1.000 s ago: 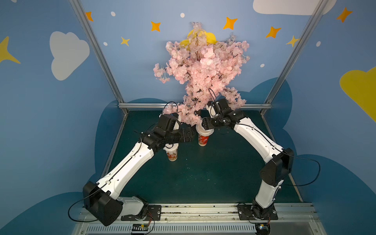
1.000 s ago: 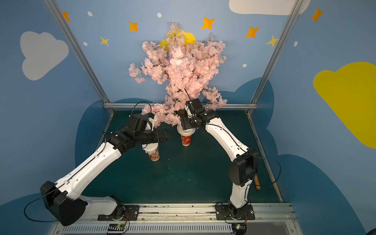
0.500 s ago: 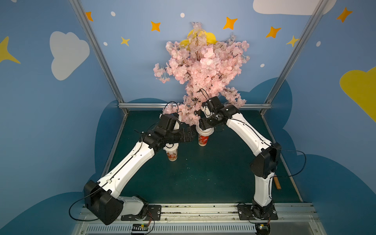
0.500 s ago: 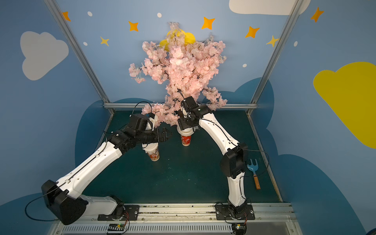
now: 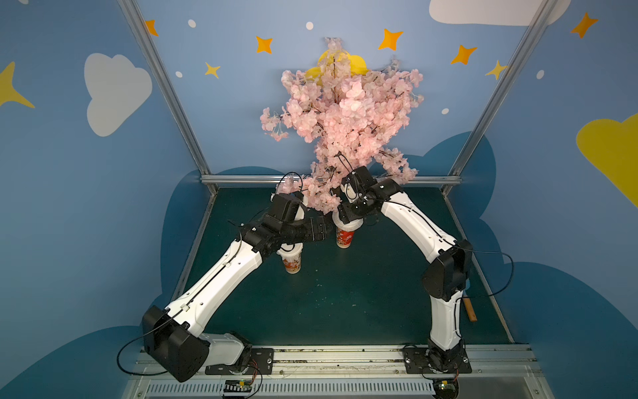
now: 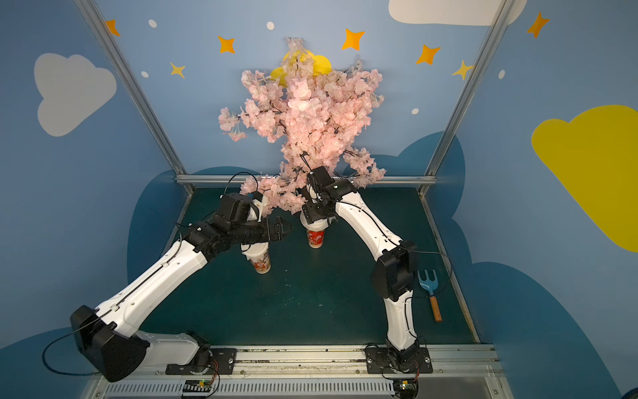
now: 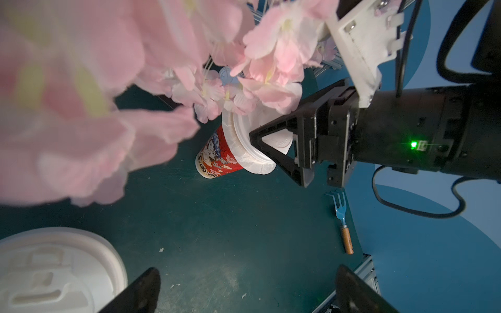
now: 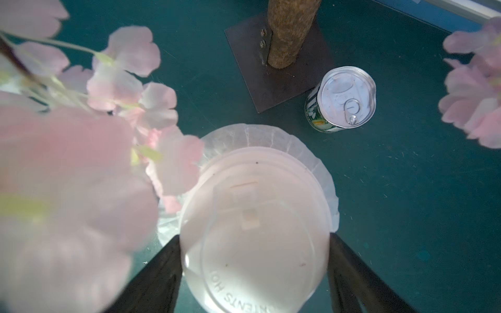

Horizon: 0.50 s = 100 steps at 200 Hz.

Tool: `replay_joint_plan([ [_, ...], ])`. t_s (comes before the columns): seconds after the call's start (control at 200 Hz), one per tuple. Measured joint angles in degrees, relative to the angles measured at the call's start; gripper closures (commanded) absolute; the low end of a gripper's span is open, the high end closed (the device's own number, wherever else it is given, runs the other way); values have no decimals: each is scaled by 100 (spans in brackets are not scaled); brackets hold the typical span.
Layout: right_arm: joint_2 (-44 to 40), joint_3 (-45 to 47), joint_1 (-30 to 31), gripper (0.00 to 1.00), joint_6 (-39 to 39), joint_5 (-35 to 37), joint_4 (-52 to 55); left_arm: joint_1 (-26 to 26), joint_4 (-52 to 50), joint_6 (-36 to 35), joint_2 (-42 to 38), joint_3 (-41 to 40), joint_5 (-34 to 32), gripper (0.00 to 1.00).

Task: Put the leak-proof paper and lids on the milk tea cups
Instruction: Secure the cup lid on the cup.

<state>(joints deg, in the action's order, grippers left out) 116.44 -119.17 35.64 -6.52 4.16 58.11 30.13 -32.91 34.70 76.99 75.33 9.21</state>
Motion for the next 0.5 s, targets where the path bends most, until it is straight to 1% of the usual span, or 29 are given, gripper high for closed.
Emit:
replay_joint_plan([
  [0.501, 50, 0, 0, 20, -2, 83, 0, 0, 0, 0, 0, 0, 2, 0],
])
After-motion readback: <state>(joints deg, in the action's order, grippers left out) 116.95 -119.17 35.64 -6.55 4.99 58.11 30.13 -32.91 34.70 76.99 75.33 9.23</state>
